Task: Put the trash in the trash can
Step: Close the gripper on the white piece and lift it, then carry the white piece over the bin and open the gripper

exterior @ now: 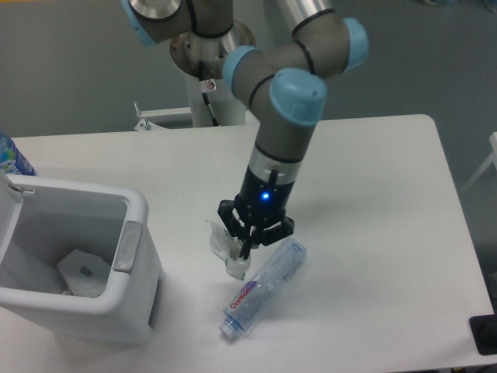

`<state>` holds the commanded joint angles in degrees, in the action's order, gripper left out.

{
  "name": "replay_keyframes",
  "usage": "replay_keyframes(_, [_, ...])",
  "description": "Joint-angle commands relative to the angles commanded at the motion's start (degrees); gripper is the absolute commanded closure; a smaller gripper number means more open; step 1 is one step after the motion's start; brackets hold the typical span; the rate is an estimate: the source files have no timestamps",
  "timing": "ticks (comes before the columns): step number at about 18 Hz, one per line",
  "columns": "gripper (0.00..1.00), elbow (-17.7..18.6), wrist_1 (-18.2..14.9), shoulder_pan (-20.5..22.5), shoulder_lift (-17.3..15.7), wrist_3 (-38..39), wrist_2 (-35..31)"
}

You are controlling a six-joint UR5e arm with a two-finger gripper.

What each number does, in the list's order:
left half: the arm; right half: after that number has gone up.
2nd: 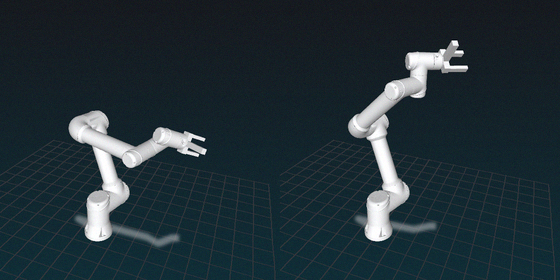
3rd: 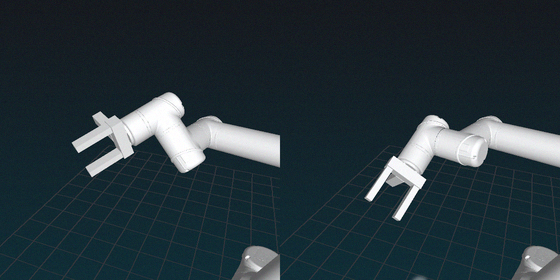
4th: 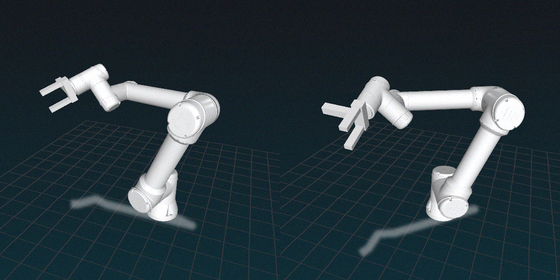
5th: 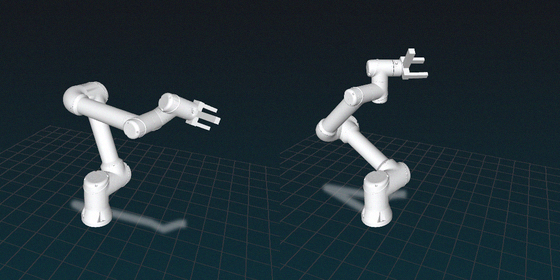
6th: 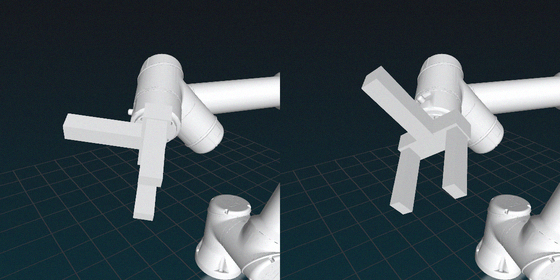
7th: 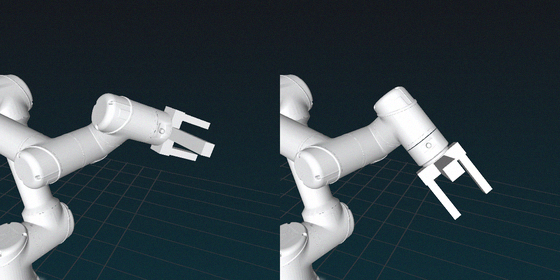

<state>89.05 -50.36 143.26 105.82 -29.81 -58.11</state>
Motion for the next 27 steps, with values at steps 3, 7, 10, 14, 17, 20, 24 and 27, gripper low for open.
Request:
replay_keyframes(3, [0.99, -3.8, 0.1, -0.2, -0.5, 5.2, 2.9])
replay_keyframes(7, [0.99, -7.0, 0.1, -0.6, -1.7, 9.5, 8.5])
replay_keyframes(10, [0.99, -7.0, 0.1, -2.9, -2.9, 12.7, 10.0])
replay_keyframes(14, [0.98, -5.4, 0.2, -9.8, -3.4, 13.5, 9.9])
replay_keyframes(17, [0.97, -3.8, 0.4, -13.2, -3.5, 13.9, 9.6])
replay_keyframes(20, [0.82, -2.6, 0.7, -13.7, -4.0, 13.6, 9.4])
replay_keyframes(24, [0.14, -2.6, 1.3, -14.1, -4.0, 12.8, 9.3])
replay_keyframes(27, [0.0, -2.7, 1.2, -14.1, -3.8, 13.0, 9.4])
